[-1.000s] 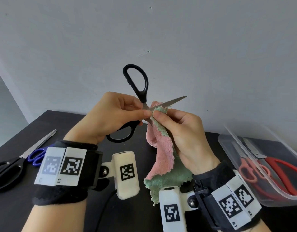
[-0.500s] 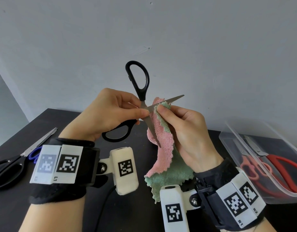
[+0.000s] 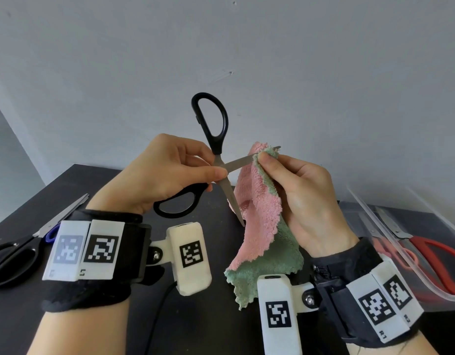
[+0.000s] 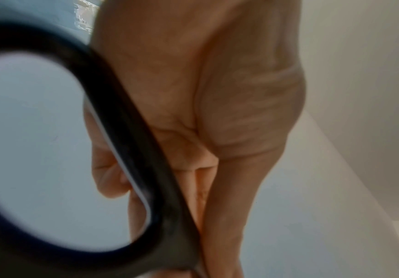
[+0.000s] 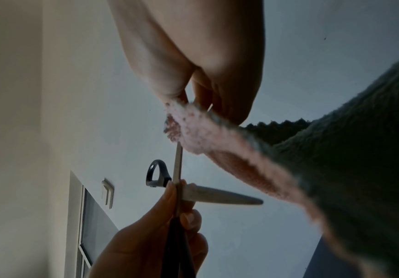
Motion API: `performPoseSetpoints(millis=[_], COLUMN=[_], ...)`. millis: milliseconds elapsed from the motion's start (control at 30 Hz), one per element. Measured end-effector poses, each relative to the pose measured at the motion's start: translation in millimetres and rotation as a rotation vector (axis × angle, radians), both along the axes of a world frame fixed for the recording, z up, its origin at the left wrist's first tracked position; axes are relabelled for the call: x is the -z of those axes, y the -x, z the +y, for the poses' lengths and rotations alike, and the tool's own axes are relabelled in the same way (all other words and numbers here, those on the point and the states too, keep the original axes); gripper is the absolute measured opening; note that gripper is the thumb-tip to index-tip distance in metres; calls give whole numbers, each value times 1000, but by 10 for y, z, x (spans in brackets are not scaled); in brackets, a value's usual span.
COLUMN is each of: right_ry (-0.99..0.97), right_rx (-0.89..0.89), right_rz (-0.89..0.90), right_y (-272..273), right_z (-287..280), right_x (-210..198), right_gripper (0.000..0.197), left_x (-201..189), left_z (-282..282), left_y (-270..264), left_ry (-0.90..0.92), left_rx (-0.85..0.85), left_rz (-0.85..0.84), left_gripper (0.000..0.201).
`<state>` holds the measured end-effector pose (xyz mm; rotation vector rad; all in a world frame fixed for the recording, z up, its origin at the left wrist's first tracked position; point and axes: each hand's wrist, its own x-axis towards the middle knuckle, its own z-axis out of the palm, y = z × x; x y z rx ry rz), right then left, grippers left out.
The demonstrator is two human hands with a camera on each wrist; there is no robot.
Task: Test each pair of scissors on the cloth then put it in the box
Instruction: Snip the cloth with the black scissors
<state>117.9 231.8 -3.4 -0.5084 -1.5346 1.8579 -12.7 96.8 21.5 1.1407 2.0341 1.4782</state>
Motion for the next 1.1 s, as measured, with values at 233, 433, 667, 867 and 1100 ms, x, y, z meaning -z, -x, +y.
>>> performPoseSetpoints(millis=[233, 433, 667, 867, 1100], right_ry=[32, 46, -52, -157, -171], right_rx=[50, 108, 111, 106, 84], right_rz=[11, 61, 48, -21, -56], right_y=[-5, -70, -109, -126, -109], right_z=[65, 133, 173, 200, 229], right_x=[-13, -82, -103, -69, -42], right_gripper=[12, 15, 18, 19, 15], left_x=[-20, -4, 25, 25, 59], left_z=[33, 40, -3, 5, 20], left_y=[-36, -38, 48, 25, 57], left_ry=[-5, 10, -54, -111, -82], left_rx=[-7, -47, -151, -190, -214], left_rz=[-19, -12, -87, -29, 3], left_gripper=[10, 13, 18, 3, 4])
